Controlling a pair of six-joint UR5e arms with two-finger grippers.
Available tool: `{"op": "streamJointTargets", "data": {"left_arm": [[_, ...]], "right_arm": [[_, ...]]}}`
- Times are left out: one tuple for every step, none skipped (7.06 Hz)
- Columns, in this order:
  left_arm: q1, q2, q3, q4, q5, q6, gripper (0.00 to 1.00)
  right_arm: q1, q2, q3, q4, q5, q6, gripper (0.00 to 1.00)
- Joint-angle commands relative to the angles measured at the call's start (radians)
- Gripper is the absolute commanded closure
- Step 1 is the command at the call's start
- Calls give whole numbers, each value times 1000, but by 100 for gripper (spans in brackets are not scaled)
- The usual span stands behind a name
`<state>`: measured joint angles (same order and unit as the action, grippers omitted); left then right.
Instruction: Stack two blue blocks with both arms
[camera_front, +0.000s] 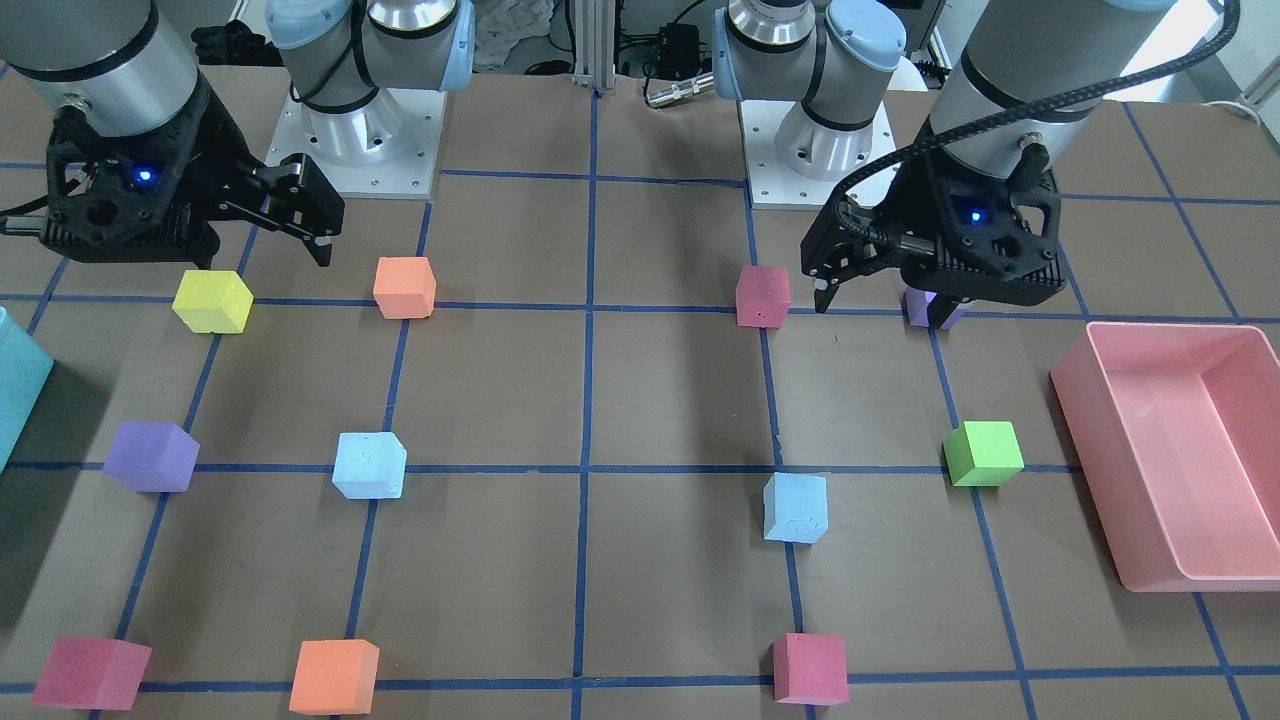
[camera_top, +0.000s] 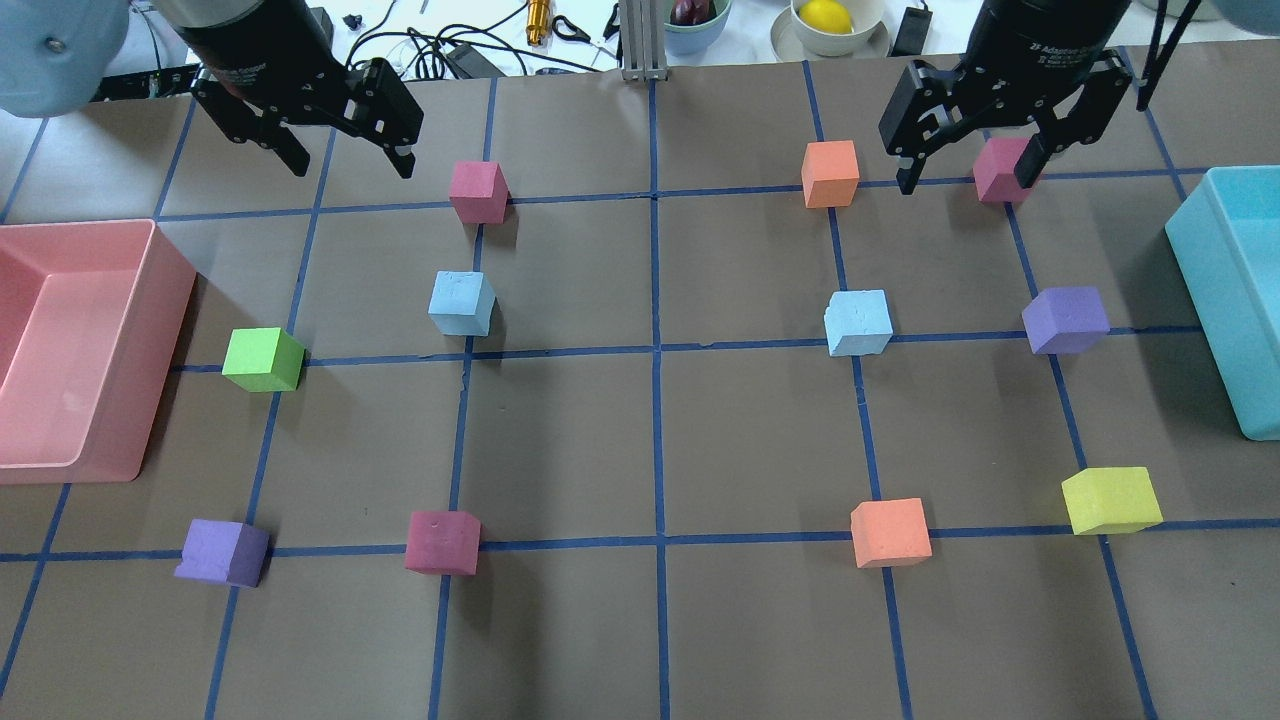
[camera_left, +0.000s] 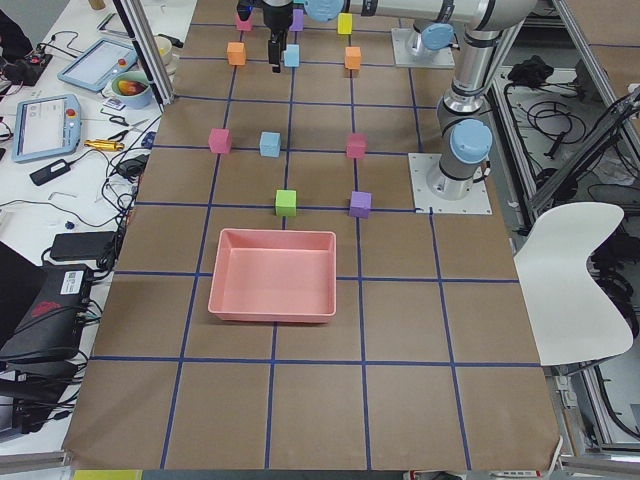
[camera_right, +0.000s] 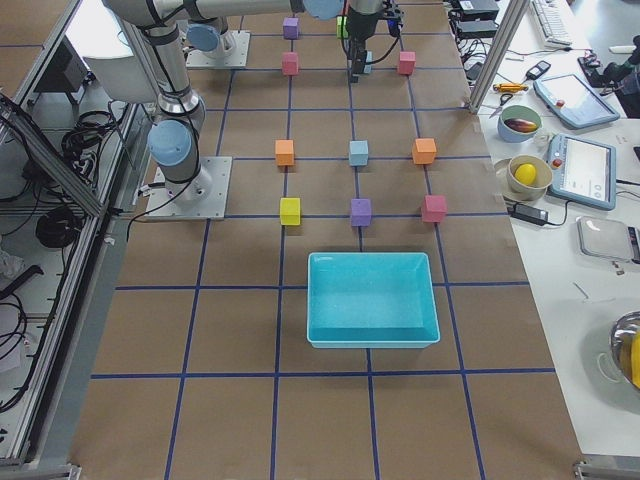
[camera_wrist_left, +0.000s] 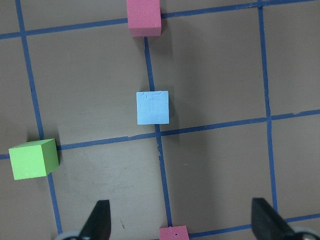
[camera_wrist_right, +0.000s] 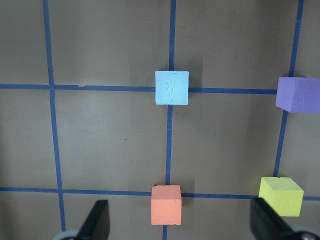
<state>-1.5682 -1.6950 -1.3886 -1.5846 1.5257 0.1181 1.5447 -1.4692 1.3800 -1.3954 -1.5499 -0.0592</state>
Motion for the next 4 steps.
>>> {"op": "streamJointTargets", "data": {"left_arm": [[-3,3,-10,0,1,0,0],[-4,4,-13,-2,1,0,0],[-4,5,-18,-2,1,0,0],[-1,-11,-30,12,4,15,0]], "right_arm": [[0,33,10,-20,2,-5,0],[0,90,37,-49,4,-5,0],[-2,134,69,-138,2,-17,0],[-6,162,126,-233,5,-19,0]]}}
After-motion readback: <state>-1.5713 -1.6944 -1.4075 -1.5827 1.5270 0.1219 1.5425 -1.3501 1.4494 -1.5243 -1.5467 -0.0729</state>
